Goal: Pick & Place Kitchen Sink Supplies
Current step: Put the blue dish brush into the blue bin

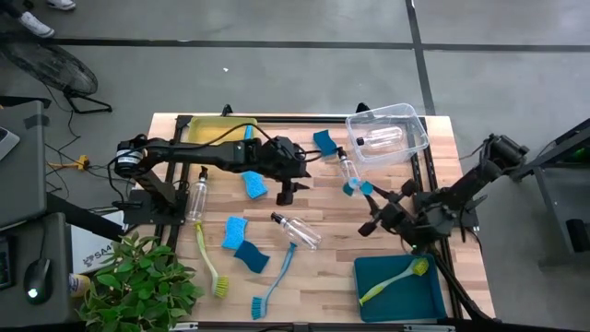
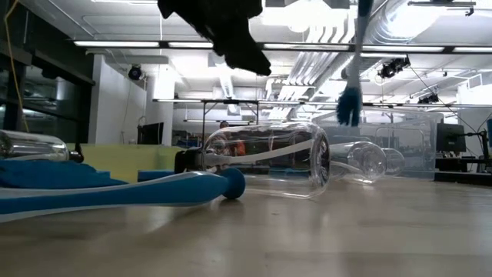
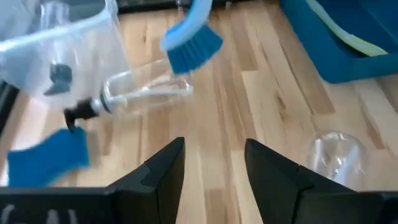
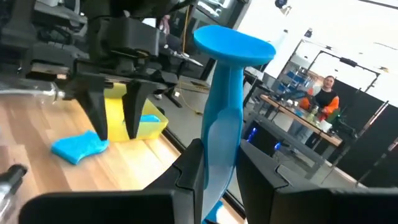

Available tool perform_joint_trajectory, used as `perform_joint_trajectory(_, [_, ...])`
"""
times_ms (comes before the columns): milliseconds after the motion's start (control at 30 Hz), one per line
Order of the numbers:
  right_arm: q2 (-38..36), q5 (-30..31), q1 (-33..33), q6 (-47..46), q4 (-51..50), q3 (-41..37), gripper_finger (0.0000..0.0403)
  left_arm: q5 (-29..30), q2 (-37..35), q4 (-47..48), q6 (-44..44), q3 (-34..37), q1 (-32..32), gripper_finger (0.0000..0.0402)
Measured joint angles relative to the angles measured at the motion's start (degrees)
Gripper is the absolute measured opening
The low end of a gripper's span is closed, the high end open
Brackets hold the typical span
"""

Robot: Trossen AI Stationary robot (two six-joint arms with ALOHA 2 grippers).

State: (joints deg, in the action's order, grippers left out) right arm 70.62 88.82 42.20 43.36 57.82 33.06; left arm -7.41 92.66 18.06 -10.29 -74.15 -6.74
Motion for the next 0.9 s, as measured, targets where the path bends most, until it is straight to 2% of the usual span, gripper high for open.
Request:
perform_joint_trajectory(300, [-2.5, 1.3, 7.6, 4.6, 0.5, 2.6, 0.0064, -2.7, -0.8, -15.2, 3.7, 11.0, 0.0, 0.0163])
perform_joint_trajectory(600, [-2.4, 1.2, 14.8, 6.2, -2.1, 8.4, 0.0064, -4.1, -0.7, -19.1, 6.5, 16.0, 0.6, 0.0163])
perform_joint_trajectory(900, [-2.4, 1.2, 20.8, 5.7, -5.9, 13.4, 0.0064, -4.0, -3.9, -29.9, 7.8, 22.0, 1.7, 0.0163])
